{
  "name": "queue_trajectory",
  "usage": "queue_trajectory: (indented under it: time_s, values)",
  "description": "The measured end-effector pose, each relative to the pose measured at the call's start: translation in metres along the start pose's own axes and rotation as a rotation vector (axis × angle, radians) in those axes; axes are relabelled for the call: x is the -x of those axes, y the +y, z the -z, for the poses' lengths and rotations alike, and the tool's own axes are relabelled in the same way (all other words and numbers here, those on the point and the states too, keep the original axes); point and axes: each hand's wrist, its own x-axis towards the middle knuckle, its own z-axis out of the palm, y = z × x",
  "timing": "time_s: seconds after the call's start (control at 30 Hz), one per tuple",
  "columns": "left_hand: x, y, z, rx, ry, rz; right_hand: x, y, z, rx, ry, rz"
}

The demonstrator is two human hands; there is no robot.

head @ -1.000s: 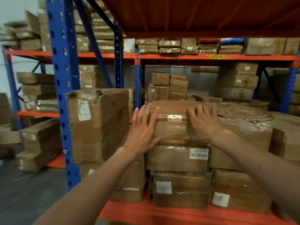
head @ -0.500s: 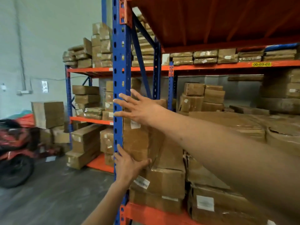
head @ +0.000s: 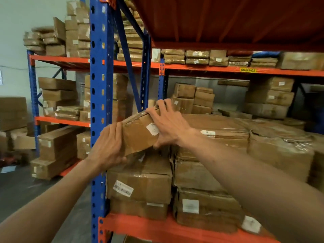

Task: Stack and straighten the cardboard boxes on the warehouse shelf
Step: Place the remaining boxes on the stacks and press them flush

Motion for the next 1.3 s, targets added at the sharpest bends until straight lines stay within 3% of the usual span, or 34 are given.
queue_trajectory:
  time_s: [0.4,0.5,0.67,0.8,1.0,1.13,1.23,1.3]
  values:
    - [-0.017,0.012,0.018,-0.311,-0.138,-0.024,-0.006,0.015,-0.011,-0.175,0.053,-0.048]
    - [-0.013,0.006,0.017,-0.364,-0.102,-0.104,0.012,0.000,-0.027,-0.232,0.098,-0.122]
    - [0.023,-0.023,-0.018,-0.518,-0.225,-0.299,0.079,-0.065,-0.112,-0.289,0.187,-0.284]
    - [0.012,-0.008,-0.021,-0.498,-0.227,-0.324,0.060,-0.052,-0.110,-0.185,0.069,-0.271]
    - [0.014,0.005,-0.039,-0.398,-0.276,-0.174,0.063,-0.057,-0.116,-0.219,0.086,-0.268]
    - [0.035,0.007,-0.069,-0.044,-0.045,-0.105,0.082,-0.065,-0.127,-0.217,0.063,-0.287]
    - [0.059,0.026,-0.095,0.229,0.218,-0.025,0.108,-0.079,-0.148,-0.206,0.235,-0.243]
    - [0.068,0.040,-0.114,0.278,0.340,0.078,0.117,-0.086,-0.162,-0.173,0.340,-0.196]
